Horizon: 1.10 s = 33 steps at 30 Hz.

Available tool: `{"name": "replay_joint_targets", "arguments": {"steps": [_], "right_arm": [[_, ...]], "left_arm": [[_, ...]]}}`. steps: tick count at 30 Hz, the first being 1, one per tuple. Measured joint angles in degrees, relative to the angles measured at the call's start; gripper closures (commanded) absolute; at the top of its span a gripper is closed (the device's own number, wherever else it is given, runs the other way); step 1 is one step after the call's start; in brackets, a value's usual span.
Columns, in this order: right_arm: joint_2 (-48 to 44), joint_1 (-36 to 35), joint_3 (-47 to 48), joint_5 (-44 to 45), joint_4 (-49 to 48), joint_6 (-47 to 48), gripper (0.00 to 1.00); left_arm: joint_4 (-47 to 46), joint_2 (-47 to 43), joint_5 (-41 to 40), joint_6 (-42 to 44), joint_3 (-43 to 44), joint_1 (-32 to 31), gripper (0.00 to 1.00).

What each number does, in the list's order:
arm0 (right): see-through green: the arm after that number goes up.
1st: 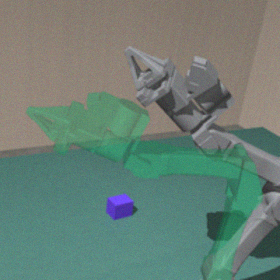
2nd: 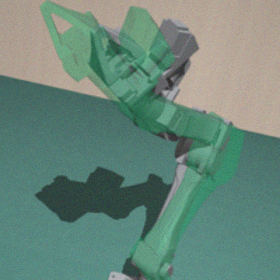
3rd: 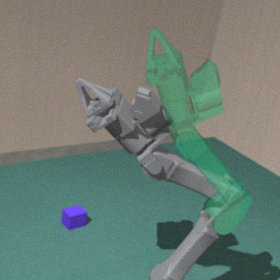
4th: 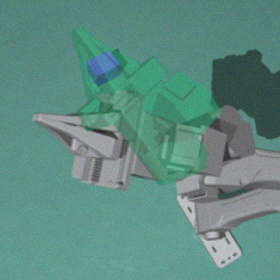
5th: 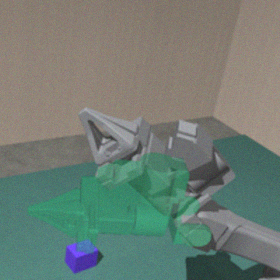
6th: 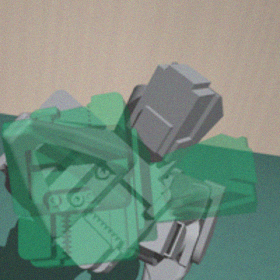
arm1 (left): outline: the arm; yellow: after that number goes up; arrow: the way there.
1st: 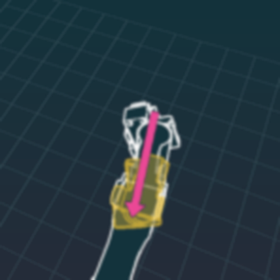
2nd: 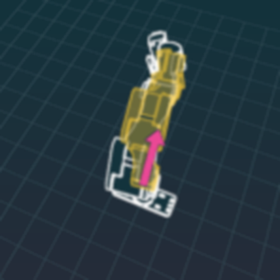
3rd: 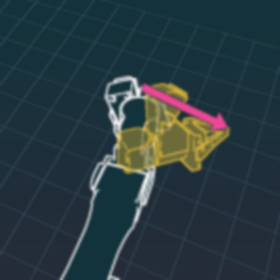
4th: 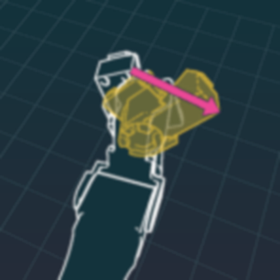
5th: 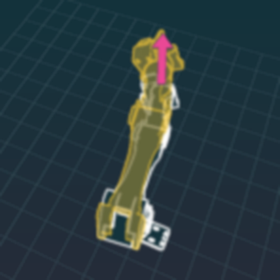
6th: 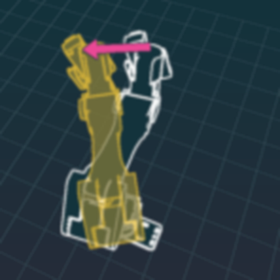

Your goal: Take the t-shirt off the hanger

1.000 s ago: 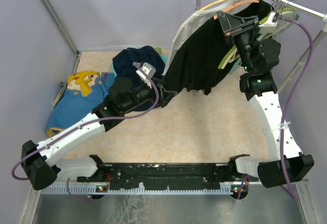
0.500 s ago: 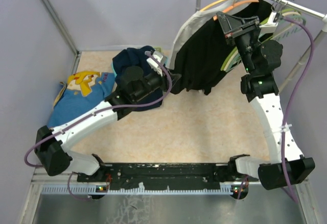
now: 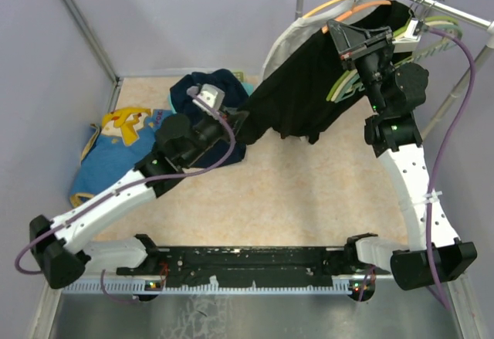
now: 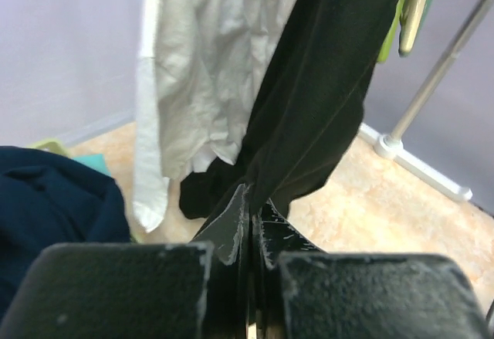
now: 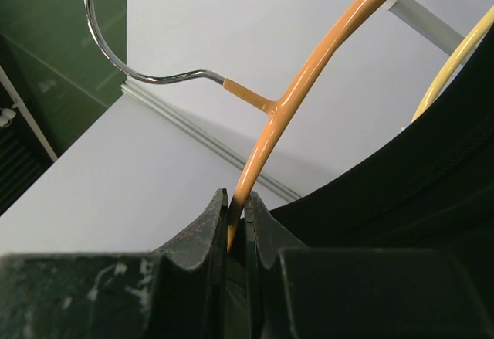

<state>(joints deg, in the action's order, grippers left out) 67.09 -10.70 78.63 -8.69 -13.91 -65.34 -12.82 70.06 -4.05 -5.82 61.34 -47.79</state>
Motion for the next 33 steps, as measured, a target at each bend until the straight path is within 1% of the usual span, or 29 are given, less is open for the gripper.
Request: {"name": "replay_joint_targets", "arguments": {"steps": [3,4,9,13,18,21,24,28,29,30,32,33], "right_arm": [[0.0,0.0,0.0,0.1,0.0,0.1,1.00],[0.0,0.0,0.0,0.1,-0.1,0.2,1.00],[0.0,0.0,-0.2,0.3,-0.3,0.1,1.00],[0.1,0.0,-0.2,0.2,-0.7,-0.3,1.00],[0.1,-0.1,-0.2,-0.1,-0.7,-0.3,1.00],[0.2,-0.2,-0.2,-0.3,-0.7,-0.3,1.00],[0.6,-0.5,-0.2,-0.7,-0.7,-0.5,1.00],[1.4,-0.5,-0.2,-1.5,-0.8,-0.5,1.00],[1.6,-0.5,-0.2,-1.6,-0.9,-0.5,1.00],[1.7,-0.5,-0.2,-1.8,-1.1,-0.5,1.00],[1.9,-0.5,-0.2,-2.0,-1.1,-0.5,1.00],[2.0,-0.5,-0.2,-2.1,-1.1,-0.4,1.00]], "left_arm": [[0.6,-8.3,-4.0,0.1,-3.8,0.0,1.00],[0.7,-9.0,-4.4,0.1,-4.0,0.0,1.00],[2.6,-18.3,-9.6,-0.3,-8.4,0.1,1.00],[5.1,-22.1,-13.2,-1.8,-11.8,0.0,1.00],[7.7,-28.2,-19.3,-4.6,-17.1,0.0,1.00],[9.1,-31.6,-23.0,-6.8,-18.8,0.0,1.00],[10.2,-33.0,-25.7,-9.0,-19.4,0.0,1.00],[10.8,-31.8,-26.3,-10.4,-19.6,0.0,1.00],[10.8,-31.1,-26.1,-10.5,-19.6,0.0,0.98],[10.6,-30.1,-25.5,-10.5,-19.6,0.0,0.93],[10.0,-28.1,-23.7,-10.1,-19.6,0.0,0.72],[9.7,-27.0,-22.7,-9.6,-19.6,0.0,0.58]]}}
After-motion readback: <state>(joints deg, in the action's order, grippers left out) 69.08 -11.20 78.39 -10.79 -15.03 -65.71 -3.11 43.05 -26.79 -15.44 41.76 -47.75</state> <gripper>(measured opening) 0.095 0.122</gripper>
